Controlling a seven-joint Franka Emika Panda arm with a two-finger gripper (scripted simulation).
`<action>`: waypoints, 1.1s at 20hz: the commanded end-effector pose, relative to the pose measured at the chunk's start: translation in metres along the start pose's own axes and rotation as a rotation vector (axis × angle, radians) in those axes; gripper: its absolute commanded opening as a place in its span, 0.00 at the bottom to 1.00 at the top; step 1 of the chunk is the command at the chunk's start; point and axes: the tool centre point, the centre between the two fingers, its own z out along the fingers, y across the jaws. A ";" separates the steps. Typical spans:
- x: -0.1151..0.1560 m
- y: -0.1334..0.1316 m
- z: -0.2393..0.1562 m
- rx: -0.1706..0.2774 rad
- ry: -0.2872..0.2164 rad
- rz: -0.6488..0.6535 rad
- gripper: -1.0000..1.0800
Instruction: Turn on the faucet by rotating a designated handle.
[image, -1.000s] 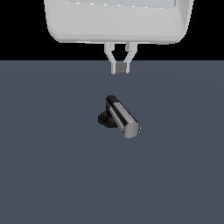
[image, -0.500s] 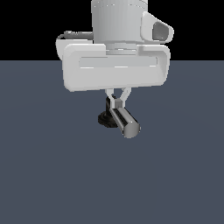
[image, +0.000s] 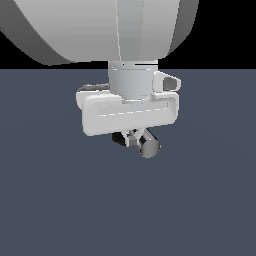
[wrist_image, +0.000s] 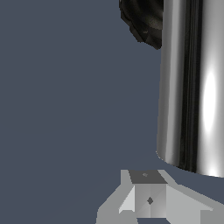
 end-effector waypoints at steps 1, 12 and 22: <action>0.005 0.001 0.013 0.000 0.001 -0.013 0.00; 0.015 0.001 0.039 0.002 0.002 -0.041 0.00; 0.017 0.019 0.040 0.002 0.002 -0.041 0.00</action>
